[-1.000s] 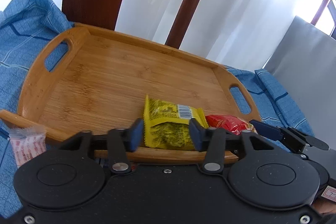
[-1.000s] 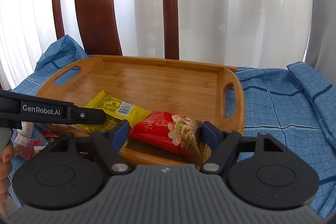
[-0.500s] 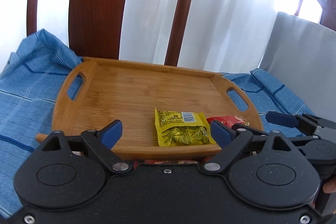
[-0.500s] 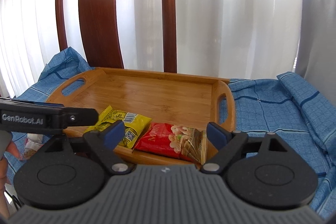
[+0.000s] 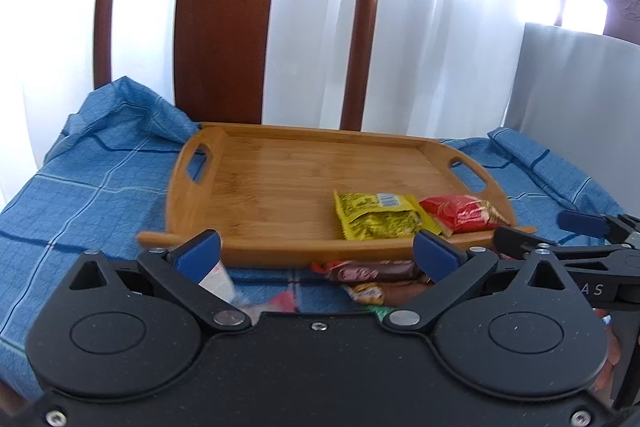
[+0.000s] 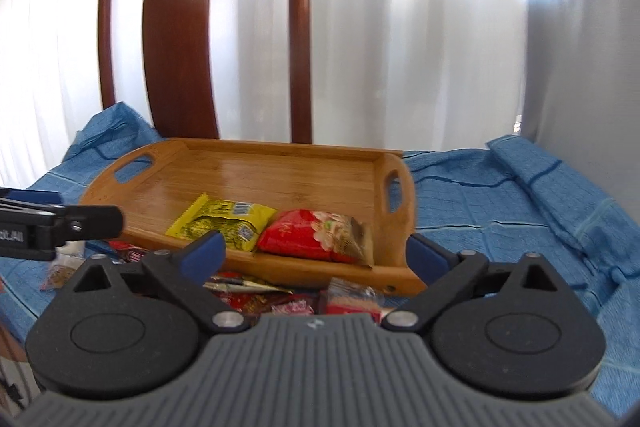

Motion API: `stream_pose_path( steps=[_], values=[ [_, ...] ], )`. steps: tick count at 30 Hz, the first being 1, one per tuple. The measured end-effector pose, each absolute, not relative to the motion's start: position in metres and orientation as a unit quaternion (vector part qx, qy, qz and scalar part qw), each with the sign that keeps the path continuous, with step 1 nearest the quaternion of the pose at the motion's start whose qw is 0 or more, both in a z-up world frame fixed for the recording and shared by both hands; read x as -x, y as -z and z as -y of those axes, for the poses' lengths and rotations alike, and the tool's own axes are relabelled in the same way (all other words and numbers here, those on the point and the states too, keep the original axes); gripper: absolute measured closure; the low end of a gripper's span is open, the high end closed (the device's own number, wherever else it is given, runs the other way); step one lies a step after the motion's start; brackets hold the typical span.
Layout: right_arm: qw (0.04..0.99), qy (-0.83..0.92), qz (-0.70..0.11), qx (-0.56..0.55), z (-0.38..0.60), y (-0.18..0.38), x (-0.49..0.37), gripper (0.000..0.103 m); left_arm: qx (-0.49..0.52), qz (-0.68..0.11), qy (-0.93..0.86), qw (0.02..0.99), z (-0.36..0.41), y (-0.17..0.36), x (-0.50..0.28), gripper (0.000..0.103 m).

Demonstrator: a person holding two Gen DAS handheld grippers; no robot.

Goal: Organize snacks
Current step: 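Move both tools back toward the remaining snacks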

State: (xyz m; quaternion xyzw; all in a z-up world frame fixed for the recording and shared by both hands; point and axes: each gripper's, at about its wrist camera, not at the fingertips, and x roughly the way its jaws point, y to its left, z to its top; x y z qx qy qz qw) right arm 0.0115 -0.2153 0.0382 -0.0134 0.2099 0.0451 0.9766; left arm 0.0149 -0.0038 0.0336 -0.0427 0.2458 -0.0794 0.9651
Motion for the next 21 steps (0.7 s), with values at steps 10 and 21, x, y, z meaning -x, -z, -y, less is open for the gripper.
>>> stream_pose_path(
  steps=[10, 21],
  values=[
    [0.978, 0.006, -0.208, 0.018, 0.213, -0.017, 0.016, 0.002, 0.049, -0.270, 0.029, 0.961, -0.018, -0.011, -0.005, 0.000],
    [0.975, 0.043, -0.214, -0.038, 0.213, -0.002, 0.035, 0.025, 0.025, -0.264, 0.008, 0.964, -0.020, 0.000, 0.008, 0.001]
  ],
)
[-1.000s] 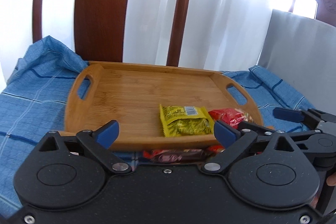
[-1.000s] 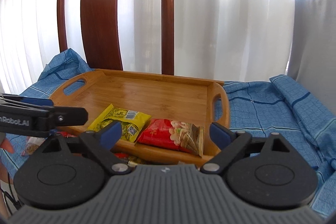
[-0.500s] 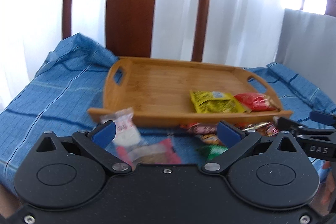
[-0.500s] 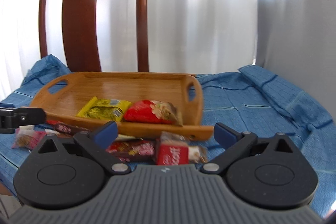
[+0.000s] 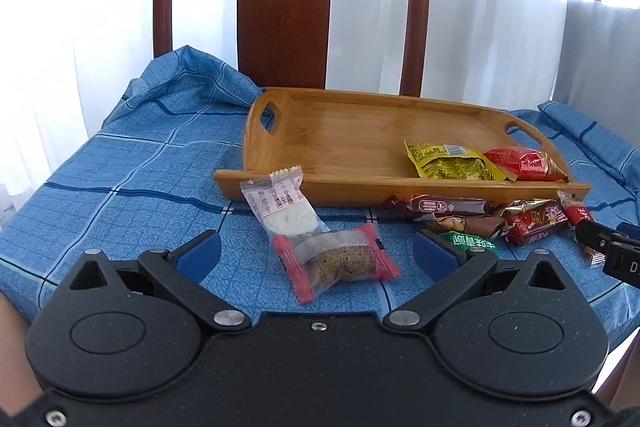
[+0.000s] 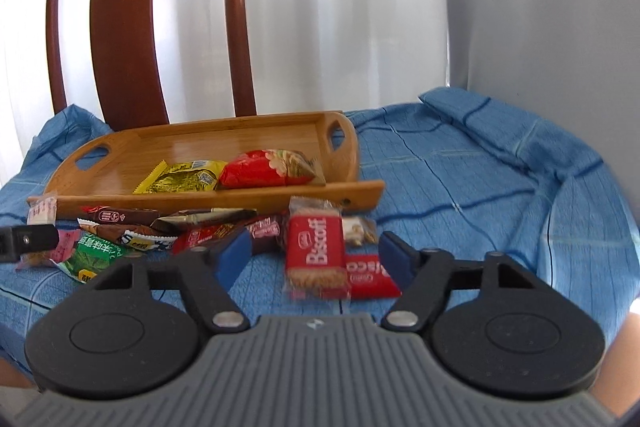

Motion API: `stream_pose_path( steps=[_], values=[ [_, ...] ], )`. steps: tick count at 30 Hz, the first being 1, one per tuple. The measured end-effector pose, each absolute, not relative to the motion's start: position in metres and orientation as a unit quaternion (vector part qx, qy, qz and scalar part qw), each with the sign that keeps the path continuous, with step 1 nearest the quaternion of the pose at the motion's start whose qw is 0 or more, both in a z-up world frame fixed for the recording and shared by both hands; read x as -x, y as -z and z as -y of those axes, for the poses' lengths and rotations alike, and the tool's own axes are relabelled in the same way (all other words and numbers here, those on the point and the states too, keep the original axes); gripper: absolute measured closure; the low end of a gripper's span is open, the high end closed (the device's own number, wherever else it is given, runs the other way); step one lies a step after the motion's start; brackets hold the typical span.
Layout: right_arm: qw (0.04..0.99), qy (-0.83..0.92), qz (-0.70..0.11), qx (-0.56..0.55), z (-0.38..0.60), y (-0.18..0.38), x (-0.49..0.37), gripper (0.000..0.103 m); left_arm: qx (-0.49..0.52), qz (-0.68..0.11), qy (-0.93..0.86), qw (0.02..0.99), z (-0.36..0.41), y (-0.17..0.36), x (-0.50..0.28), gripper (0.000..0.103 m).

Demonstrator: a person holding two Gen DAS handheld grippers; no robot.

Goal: Organize snacks
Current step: 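Move both tools back toward the remaining snacks, then grasp the clear cake bag with the left gripper while the right gripper grasps a red Biscoff packet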

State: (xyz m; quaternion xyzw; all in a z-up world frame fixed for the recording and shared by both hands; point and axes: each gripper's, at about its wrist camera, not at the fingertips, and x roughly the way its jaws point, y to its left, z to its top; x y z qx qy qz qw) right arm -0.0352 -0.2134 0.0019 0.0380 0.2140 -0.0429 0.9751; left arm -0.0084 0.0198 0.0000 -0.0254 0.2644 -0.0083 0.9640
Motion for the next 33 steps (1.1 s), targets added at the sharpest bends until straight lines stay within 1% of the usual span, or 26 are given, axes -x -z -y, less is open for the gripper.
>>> stream_pose_path(
  steps=[2, 6, 7, 9, 14, 18, 21, 23, 27, 33],
  values=[
    [0.976, 0.052, -0.210, -0.035, 0.213, -0.001, 0.038, 0.026, 0.026, -0.260, 0.008, 0.965, -0.019, -0.001, 0.011, 0.003],
    [0.975, 0.058, -0.211, -0.038, 0.212, -0.001, 0.041, 0.026, 0.031, -0.264, 0.014, 0.964, -0.017, -0.003, 0.011, 0.017],
    [0.975, 0.058, -0.213, -0.035, 0.211, -0.001, 0.040, 0.027, 0.033, -0.267, 0.014, 0.963, -0.016, -0.003, 0.010, 0.021],
    [0.974, 0.062, -0.215, -0.030, 0.209, -0.001, 0.039, 0.032, 0.038, -0.273, 0.013, 0.961, -0.014, -0.003, 0.011, 0.026],
    [0.974, 0.061, -0.216, -0.033, 0.207, -0.002, 0.034, 0.036, 0.033, -0.279, 0.016, 0.960, -0.009, 0.000, 0.010, 0.028],
    [0.973, 0.072, -0.218, -0.029, 0.205, -0.002, 0.035, 0.043, 0.031, -0.284, 0.016, 0.958, -0.006, 0.003, 0.005, 0.032],
    [0.971, 0.065, -0.229, -0.034, 0.206, 0.000, 0.039, 0.043, 0.032, -0.286, 0.015, 0.958, -0.007, 0.003, 0.002, 0.035],
    [0.970, 0.066, -0.234, -0.019, 0.204, 0.002, 0.041, 0.045, 0.031, -0.286, 0.013, 0.958, -0.007, 0.003, 0.000, 0.036],
    [0.967, 0.088, -0.240, 0.015, 0.207, 0.003, 0.043, 0.053, 0.025, -0.286, 0.008, 0.958, -0.007, 0.004, -0.003, 0.050],
    [0.963, 0.125, -0.241, 0.008, 0.229, 0.002, 0.045, 0.053, 0.026, -0.287, 0.010, 0.958, -0.009, 0.004, -0.003, 0.050]
  ],
)
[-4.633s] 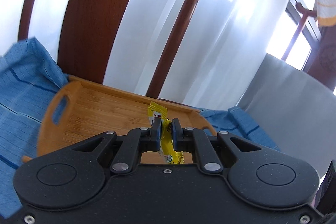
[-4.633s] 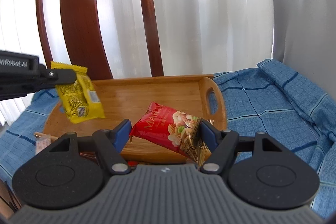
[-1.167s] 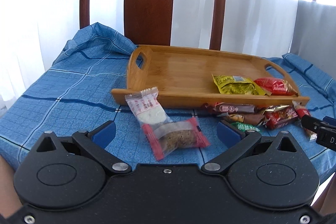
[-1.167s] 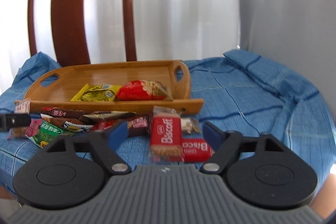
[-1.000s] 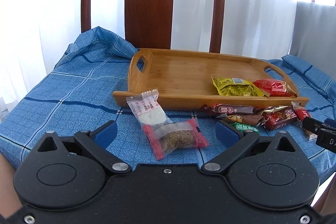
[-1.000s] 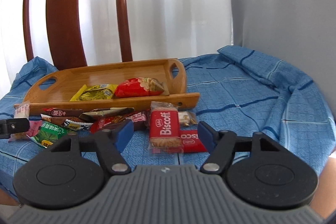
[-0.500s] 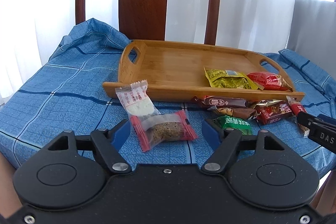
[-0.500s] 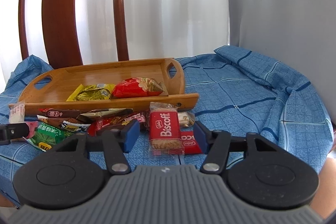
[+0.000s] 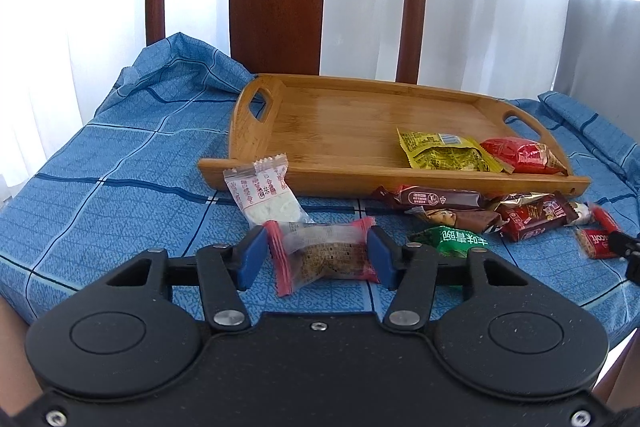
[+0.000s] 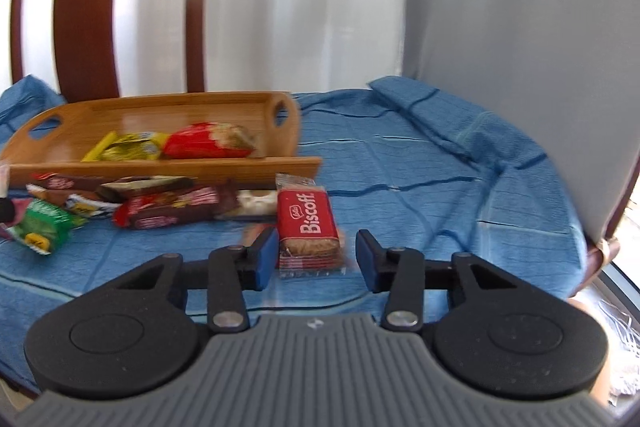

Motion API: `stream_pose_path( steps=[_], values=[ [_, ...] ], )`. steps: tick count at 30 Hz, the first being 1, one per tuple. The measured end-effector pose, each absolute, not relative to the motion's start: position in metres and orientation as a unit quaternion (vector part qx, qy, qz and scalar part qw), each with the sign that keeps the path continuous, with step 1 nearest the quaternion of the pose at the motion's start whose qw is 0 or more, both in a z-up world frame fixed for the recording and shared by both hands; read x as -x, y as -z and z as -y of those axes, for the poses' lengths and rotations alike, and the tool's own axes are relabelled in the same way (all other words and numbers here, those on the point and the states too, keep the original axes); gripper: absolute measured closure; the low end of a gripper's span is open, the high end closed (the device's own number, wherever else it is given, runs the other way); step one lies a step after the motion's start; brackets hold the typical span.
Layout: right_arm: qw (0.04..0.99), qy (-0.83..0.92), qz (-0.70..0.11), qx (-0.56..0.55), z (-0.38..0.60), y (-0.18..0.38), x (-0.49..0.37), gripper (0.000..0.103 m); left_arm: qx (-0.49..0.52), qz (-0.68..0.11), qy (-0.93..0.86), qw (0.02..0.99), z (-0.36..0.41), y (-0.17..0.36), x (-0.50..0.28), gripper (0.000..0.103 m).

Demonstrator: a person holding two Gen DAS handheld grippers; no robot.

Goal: Organize snacks
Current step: 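Grasp the clear cake bag with the left gripper while the right gripper grasps a red Biscoff packet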

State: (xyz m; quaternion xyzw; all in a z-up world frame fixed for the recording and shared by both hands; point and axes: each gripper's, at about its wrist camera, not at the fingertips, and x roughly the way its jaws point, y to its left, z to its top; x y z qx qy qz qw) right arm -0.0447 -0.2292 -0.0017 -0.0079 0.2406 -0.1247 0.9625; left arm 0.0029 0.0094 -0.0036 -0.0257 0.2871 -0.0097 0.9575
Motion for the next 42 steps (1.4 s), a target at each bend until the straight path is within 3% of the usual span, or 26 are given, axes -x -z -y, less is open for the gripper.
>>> stream_pose_path(
  steps=[3, 13, 20, 26, 27, 28, 29, 32, 34, 37, 42],
  values=[
    [0.960, 0.138, -0.243, 0.010, 0.240, 0.001, 0.046, 0.053, 0.025, -0.287, 0.010, 0.958, -0.009, 0.004, -0.003, 0.049],
    [0.942, 0.188, -0.273, 0.051, 0.266, 0.003, 0.045, 0.037, 0.029, -0.288, 0.010, 0.957, -0.011, 0.004, -0.002, 0.049],
    [0.940, 0.214, -0.265, 0.011, 0.281, -0.006, 0.038, 0.036, 0.032, -0.290, 0.013, 0.956, -0.011, 0.005, -0.003, 0.052],
    [0.935, 0.204, -0.285, 0.047, 0.279, -0.003, 0.011, 0.037, 0.039, -0.292, 0.014, 0.956, -0.013, 0.002, -0.001, 0.057],
    [0.934, 0.202, -0.292, 0.045, 0.281, -0.001, 0.007, 0.039, 0.038, -0.292, 0.013, 0.955, -0.014, 0.001, -0.001, 0.058],
    [0.933, 0.199, -0.297, 0.046, 0.282, 0.000, 0.004, 0.056, 0.038, -0.292, 0.013, 0.956, -0.014, 0.000, 0.000, 0.059],
    [0.933, 0.196, -0.299, 0.047, 0.282, 0.000, 0.003, 0.063, 0.038, -0.292, 0.013, 0.956, -0.015, -0.001, 0.000, 0.060],
    [0.934, 0.188, -0.298, 0.051, 0.280, -0.001, 0.002, 0.065, 0.040, -0.287, 0.014, 0.957, -0.017, -0.005, 0.003, 0.063],
    [0.936, 0.189, -0.291, 0.055, 0.278, -0.003, 0.005, 0.065, 0.040, -0.281, 0.011, 0.959, -0.019, -0.009, 0.005, 0.073],
    [0.943, 0.180, -0.274, 0.051, 0.274, -0.011, 0.012, 0.066, 0.040, -0.270, 0.013, 0.962, -0.022, -0.015, 0.006, 0.078],
    [0.956, 0.144, -0.253, 0.031, 0.263, -0.026, 0.020, 0.065, 0.035, -0.278, 0.006, 0.960, -0.026, -0.015, 0.005, 0.077]
  ],
)
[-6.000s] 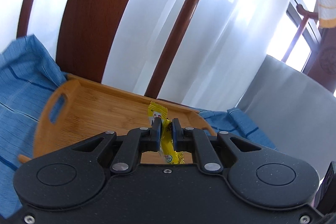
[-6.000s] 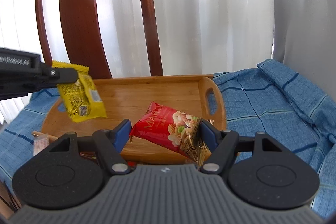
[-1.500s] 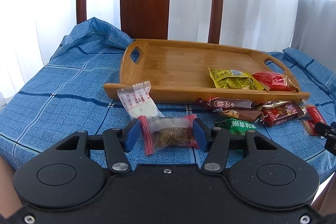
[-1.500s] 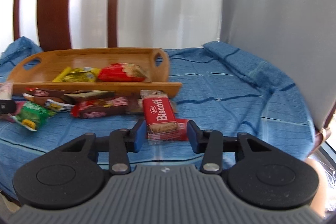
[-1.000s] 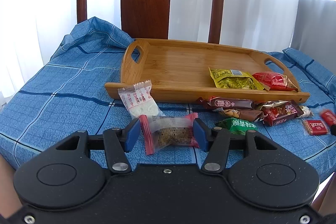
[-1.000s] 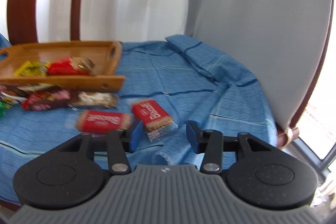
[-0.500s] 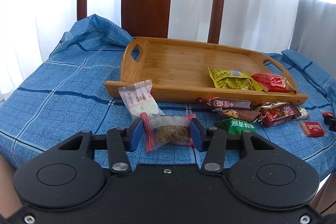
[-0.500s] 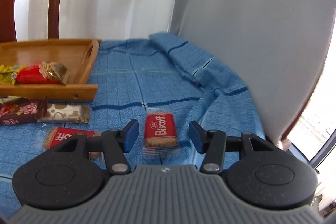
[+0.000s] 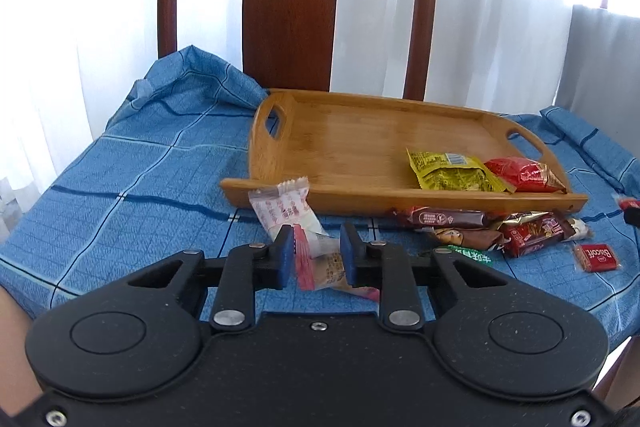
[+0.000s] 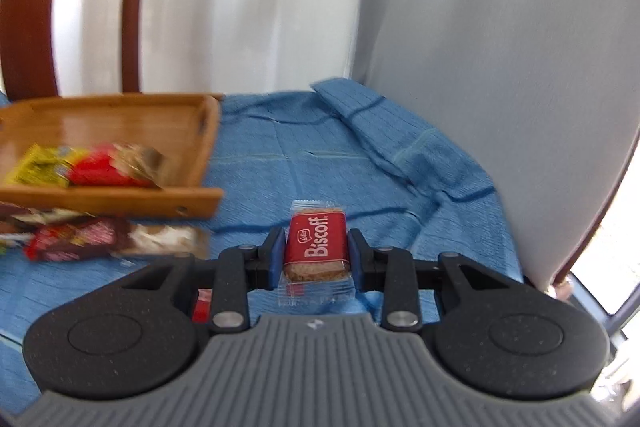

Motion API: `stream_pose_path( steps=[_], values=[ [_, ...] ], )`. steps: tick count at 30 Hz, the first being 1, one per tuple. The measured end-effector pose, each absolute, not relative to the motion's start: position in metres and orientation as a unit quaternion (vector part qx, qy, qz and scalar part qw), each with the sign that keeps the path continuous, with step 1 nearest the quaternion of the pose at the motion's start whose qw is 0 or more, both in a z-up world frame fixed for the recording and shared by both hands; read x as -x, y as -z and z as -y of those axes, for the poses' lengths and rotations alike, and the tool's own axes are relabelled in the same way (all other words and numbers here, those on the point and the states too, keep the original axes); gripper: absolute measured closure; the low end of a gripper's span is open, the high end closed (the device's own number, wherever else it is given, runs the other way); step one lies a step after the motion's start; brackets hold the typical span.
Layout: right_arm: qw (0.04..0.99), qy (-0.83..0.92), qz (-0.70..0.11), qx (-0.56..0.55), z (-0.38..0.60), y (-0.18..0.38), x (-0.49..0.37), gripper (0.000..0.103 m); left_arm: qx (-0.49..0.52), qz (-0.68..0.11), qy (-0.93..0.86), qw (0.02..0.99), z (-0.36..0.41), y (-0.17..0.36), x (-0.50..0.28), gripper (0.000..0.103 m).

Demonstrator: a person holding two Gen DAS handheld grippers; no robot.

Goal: Organize snacks
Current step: 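Grasp the clear cake bag with the left gripper while the right gripper grasps a red Biscoff packet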

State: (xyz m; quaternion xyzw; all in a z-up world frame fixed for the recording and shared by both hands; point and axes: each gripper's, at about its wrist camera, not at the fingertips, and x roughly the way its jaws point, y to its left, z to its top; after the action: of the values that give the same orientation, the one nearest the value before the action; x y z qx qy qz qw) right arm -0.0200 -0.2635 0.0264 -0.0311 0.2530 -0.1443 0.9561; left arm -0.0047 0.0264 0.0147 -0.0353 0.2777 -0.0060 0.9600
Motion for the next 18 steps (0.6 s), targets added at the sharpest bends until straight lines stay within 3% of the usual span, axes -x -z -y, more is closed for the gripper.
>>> stream_pose_path(
  steps=[2, 3, 4, 14, 18],
  values=[
    [0.960, 0.131, -0.248, 0.027, 0.257, -0.031, 0.021, 0.065, 0.035, -0.281, -0.003, 0.959, -0.027, -0.013, 0.005, 0.066],
    [0.961, 0.125, -0.246, 0.027, 0.254, -0.032, 0.020, 0.065, 0.035, -0.282, -0.004, 0.959, -0.027, -0.012, 0.006, 0.055],
    [0.962, 0.119, -0.244, 0.026, 0.249, -0.033, 0.020, 0.065, 0.034, -0.280, -0.002, 0.959, -0.026, -0.011, 0.007, 0.052],
    [0.971, 0.047, -0.235, 0.026, 0.210, -0.039, 0.021, 0.065, 0.008, -0.299, 0.004, 0.954, -0.006, 0.006, -0.004, 0.043],
    [0.971, 0.028, -0.238, 0.021, 0.199, -0.037, 0.020, 0.065, 0.009, -0.299, 0.009, 0.954, -0.004, 0.009, -0.007, 0.054]
  ],
)
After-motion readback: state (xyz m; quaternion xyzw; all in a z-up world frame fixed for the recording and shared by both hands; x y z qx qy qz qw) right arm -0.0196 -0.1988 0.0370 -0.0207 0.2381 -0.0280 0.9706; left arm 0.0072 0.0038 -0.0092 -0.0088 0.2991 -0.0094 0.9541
